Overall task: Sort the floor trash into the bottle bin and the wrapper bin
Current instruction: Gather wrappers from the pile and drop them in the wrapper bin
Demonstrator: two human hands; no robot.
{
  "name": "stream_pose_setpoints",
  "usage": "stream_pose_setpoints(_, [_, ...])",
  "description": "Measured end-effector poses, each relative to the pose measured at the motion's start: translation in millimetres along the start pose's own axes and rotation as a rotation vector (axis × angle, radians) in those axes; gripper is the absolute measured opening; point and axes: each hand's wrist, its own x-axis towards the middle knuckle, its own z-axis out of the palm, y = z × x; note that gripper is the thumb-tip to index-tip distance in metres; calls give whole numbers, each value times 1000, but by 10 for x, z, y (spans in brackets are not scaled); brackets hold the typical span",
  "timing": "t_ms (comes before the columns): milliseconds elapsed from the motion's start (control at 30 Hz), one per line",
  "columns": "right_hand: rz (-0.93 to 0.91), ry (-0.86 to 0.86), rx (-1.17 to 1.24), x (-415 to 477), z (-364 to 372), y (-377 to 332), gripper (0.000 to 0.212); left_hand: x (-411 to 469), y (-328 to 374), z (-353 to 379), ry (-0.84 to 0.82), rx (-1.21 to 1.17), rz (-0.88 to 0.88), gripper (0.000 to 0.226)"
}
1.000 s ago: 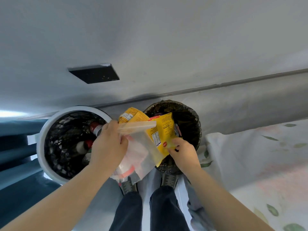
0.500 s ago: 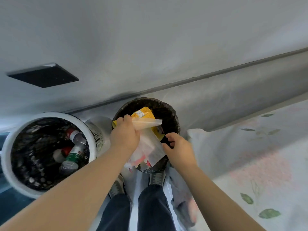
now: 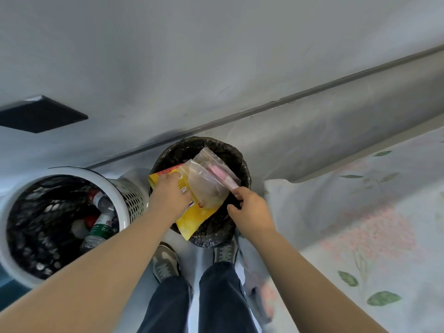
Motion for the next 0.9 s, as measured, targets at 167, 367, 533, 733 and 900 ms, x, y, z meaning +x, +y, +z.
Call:
stream_pose_setpoints(167, [-51,-18,-133,-149,-179,-144,36,-286,-1,-230,-39,100,79,34])
stream_pose_setpoints(367, [-107,-28,-301,-550,-530,-496,33,-744,123,-732,-118,231,165,16])
stream_pose_setpoints(533, [-177,-26,-407,-1134,-886,-929,32,-1259,314,-1360,-153,295,269,27])
stream_pose_setpoints(733, [-339,-40,-568,-2037,-1376,-1556,35,-2123,551,-2258,-144,381,325,33])
stream_pose_setpoints(900, [-438,-12,-610,-2809,-1840,-2129,38,-2922,636,-2983,-50,368,329,36])
